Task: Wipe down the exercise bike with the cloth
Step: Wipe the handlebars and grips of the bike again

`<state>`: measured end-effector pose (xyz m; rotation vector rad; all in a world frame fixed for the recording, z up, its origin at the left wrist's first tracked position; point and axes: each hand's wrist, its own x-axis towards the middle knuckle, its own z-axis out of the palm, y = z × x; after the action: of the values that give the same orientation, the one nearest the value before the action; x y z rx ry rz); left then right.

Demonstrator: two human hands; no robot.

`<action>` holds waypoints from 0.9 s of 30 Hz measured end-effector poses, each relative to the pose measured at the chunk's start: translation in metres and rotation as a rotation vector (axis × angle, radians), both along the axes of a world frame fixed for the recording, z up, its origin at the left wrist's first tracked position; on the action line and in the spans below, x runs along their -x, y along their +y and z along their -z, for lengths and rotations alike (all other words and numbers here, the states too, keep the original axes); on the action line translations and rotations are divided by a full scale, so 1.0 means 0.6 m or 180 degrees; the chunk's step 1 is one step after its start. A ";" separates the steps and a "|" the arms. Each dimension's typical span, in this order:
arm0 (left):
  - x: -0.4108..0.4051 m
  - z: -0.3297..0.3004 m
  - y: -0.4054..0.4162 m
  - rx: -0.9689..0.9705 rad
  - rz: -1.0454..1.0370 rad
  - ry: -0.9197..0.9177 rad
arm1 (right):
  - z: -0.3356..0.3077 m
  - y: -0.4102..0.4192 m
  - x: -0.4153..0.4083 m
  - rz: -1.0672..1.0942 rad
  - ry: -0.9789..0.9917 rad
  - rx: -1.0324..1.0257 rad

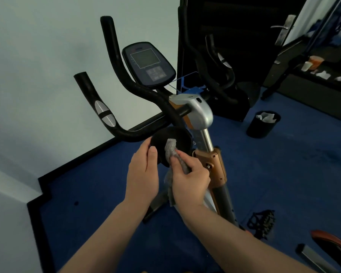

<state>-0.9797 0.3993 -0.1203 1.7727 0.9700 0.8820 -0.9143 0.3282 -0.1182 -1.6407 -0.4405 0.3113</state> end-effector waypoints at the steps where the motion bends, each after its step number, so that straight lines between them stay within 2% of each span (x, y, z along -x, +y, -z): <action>1: 0.001 0.000 0.000 -0.0015 0.0020 -0.0002 | -0.005 0.003 0.004 0.0029 0.0071 0.0076; 5: 0.002 -0.004 0.001 -0.0115 0.0083 0.0036 | -0.023 0.018 0.009 0.0060 0.0306 0.0341; 9: 0.007 -0.002 0.008 -0.0110 0.0161 0.0058 | -0.042 0.036 0.005 0.0049 0.0852 0.0348; 12: 0.013 0.000 0.016 -0.0074 0.0266 0.0032 | -0.074 0.053 -0.003 -0.0269 0.1564 0.0260; 14: 0.021 -0.003 0.026 -0.0051 0.0364 -0.0034 | -0.109 0.063 -0.021 -0.0671 0.2264 0.0156; 16: 0.032 -0.009 0.040 -0.0038 0.0443 -0.0074 | -0.152 0.068 -0.055 -0.0906 0.2739 -0.0226; 18: 0.040 -0.017 0.060 -0.0070 0.0453 -0.0030 | -0.183 0.070 -0.098 -0.0812 0.2495 -0.0695; 21: 0.040 -0.032 0.091 -0.0183 0.0432 -0.0076 | -0.194 0.063 -0.150 -0.0650 0.1528 -0.1034; 27: -0.002 -0.055 0.119 -0.0669 0.0242 -0.0017 | -0.136 0.063 -0.204 -0.0506 0.0186 -0.0211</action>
<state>-0.9783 0.4707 -0.0871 1.9696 0.8248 0.9687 -0.7920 0.3661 -0.0368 -1.5312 -0.5328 0.4574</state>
